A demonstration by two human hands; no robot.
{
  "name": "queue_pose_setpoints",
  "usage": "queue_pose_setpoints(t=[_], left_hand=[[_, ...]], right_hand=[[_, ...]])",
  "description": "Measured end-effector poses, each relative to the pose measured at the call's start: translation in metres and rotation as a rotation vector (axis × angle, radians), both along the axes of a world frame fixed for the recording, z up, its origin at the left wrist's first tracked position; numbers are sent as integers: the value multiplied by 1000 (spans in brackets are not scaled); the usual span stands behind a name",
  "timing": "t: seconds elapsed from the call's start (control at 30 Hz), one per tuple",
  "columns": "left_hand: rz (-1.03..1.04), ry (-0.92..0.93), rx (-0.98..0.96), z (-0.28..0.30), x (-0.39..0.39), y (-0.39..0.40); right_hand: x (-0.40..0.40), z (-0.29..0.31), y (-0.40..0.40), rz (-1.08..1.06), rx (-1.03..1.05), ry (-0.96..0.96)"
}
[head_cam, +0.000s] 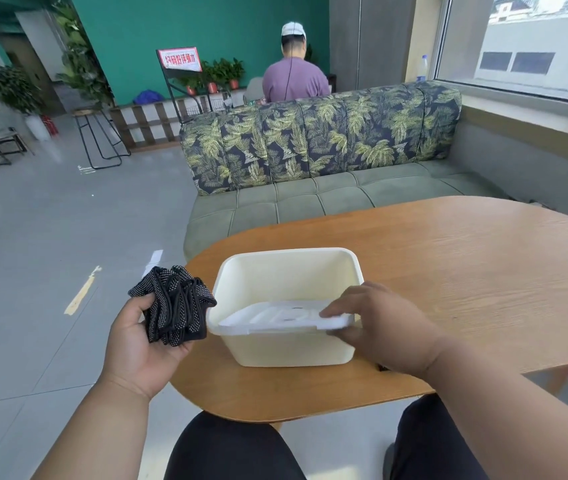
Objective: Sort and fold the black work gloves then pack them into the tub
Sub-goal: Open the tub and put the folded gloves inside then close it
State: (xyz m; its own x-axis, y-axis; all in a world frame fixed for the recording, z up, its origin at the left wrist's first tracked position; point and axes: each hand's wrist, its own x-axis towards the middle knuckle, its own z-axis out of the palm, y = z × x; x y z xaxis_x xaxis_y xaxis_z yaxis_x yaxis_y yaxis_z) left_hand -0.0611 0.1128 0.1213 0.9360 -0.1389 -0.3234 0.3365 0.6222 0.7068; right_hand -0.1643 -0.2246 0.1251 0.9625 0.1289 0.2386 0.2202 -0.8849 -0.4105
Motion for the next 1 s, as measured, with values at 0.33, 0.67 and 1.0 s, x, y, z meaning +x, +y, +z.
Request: queue_pose_setpoints(t=[0.33,0.67,1.0], left_hand=[[-71,-15,8,37,-2,-22],[-364,-32,625,55,30,-94],[-506,199,939,27,57,-123]], right_hand=[[4,17,-12,-466,1190,-213],[23,-1,-45,-452,1988,-160],[24,-10,-75,-489,2135,-175]])
